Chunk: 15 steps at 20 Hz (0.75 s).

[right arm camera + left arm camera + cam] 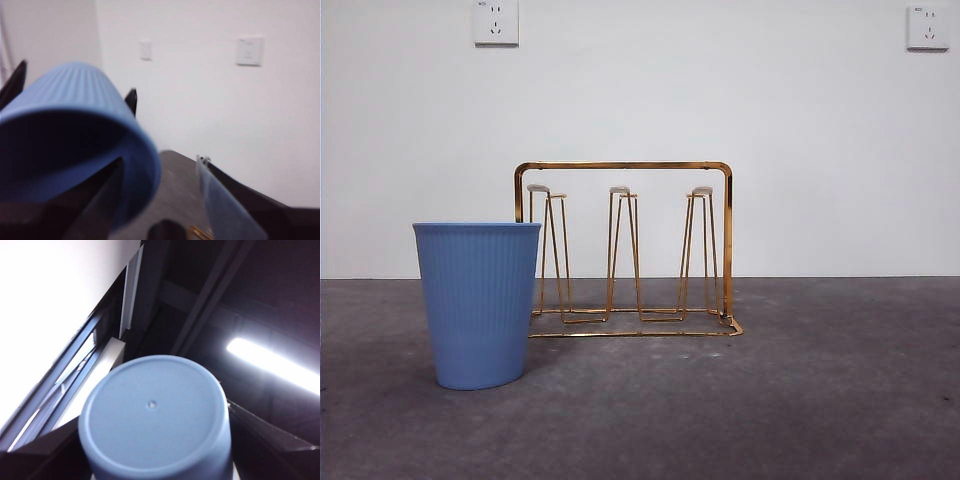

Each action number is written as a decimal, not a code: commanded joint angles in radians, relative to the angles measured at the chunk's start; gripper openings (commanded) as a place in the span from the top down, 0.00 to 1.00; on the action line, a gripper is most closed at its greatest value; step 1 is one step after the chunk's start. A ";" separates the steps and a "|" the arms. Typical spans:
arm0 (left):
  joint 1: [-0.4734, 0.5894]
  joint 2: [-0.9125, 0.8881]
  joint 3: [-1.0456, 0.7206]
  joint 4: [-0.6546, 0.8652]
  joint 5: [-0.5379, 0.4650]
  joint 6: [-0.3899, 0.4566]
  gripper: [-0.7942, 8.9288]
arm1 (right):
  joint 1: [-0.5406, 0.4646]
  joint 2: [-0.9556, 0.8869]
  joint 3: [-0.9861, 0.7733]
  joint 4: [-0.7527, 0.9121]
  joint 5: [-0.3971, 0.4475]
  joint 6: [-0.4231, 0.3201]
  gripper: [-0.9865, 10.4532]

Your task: Pick up cup 1,put cup 1 in the cup rack,pick up cup 2,put cup 2 in the cup rack

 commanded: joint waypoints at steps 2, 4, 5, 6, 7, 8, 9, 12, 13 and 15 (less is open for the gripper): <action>0.018 -0.011 0.003 -0.061 0.018 0.042 0.93 | 0.000 -0.068 -0.004 -0.092 0.076 -0.056 0.69; 0.020 -0.026 0.003 -0.145 0.024 0.091 0.93 | 0.000 -0.106 -0.004 -0.163 0.116 -0.067 0.69; 0.019 -0.037 0.003 -0.198 0.027 0.122 0.93 | 0.000 -0.123 -0.004 -0.197 0.142 -0.068 0.69; 0.019 -0.053 0.003 -0.281 0.027 0.178 0.93 | 0.000 -0.142 -0.004 -0.240 0.182 -0.070 0.69; 0.018 -0.065 0.003 -0.347 0.023 0.223 0.93 | 0.000 -0.156 -0.004 -0.271 0.211 -0.071 0.69; 0.014 -0.080 0.003 -0.430 0.009 0.277 0.92 | 0.000 -0.175 -0.004 -0.307 0.245 -0.075 0.69; 0.006 -0.095 0.003 -0.516 -0.013 0.329 0.92 | 0.000 -0.193 -0.004 -0.341 0.277 -0.082 0.69; -0.036 -0.129 0.003 -0.735 -0.104 0.486 0.92 | 0.000 -0.233 -0.004 -0.414 0.359 -0.097 0.69; -0.053 -0.135 0.003 -0.789 -0.141 0.528 0.93 | 0.000 -0.246 -0.004 -0.432 0.377 -0.097 0.69; -0.098 -0.139 0.003 -0.888 -0.231 0.610 0.92 | 0.000 -0.267 -0.004 -0.466 0.400 -0.097 0.69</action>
